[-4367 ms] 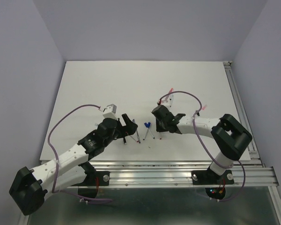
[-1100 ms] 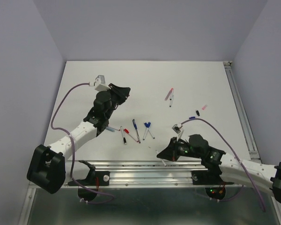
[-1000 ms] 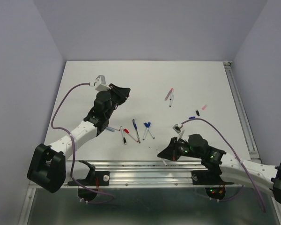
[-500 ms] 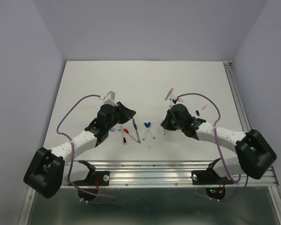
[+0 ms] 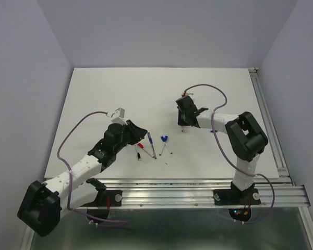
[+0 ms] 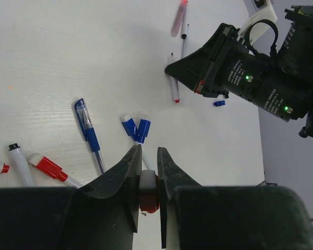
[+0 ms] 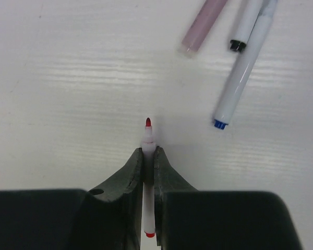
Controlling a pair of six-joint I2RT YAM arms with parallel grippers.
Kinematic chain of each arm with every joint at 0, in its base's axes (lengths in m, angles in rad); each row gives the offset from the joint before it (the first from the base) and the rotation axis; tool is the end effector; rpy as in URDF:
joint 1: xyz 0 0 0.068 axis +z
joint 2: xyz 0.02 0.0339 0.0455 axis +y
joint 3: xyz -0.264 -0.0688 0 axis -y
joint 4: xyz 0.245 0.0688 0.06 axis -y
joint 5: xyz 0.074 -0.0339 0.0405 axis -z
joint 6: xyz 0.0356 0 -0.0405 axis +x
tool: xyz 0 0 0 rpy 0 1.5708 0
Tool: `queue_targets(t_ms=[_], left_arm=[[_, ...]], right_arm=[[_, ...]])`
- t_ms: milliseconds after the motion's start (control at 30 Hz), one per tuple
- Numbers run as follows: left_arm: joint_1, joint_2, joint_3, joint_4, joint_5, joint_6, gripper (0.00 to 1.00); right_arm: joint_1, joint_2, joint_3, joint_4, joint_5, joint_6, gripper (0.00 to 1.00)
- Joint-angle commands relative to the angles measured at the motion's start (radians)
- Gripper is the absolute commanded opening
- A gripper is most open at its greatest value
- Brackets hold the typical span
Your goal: Open the pen caps
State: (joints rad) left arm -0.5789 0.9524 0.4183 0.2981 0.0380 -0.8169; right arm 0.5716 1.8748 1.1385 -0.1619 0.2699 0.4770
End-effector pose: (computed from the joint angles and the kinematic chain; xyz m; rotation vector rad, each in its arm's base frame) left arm 0.1792 -0.1187 0.2299 -0.2003 1.9189 -1.0050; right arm 0.3317 0.2021 0.1606 0.0003 2.4296 0.1395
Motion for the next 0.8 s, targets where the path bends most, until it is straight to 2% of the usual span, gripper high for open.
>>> queue_targets(t_ms=[0,67,233,267,467,667,767], left_arm=[[-0.002,-0.02,-0.013,-0.01,-0.021,0.028,0.0],[-0.003,-0.021,-0.013,-0.014,-0.018,0.028,0.0],[-0.002,-0.021,-0.01,-0.017,-0.009,0.033,0.0],[-0.002,-0.023,-0.007,-0.022,-0.01,0.033,0.0],[-0.004,-0.029,0.002,-0.03,-0.003,0.036,0.0],[-0.01,-0.007,0.027,-0.027,0.005,0.03,0.01],[-0.027,0.031,0.053,-0.021,0.003,0.03,0.01]], right_arm=[[-0.016,0.067,0.093,-0.054,0.077,-0.074,0.12],[-0.024,0.108,0.133,-0.073,0.098,-0.086,0.18],[-0.042,0.153,0.188,-0.107,0.112,-0.107,0.23],[-0.042,0.149,0.187,-0.097,0.106,-0.112,0.31],[-0.045,0.118,0.199,-0.096,0.097,-0.138,0.45],[-0.044,-0.041,0.127,-0.074,0.016,-0.138,0.55],[-0.045,-0.164,0.069,-0.068,-0.029,-0.127,0.65]])
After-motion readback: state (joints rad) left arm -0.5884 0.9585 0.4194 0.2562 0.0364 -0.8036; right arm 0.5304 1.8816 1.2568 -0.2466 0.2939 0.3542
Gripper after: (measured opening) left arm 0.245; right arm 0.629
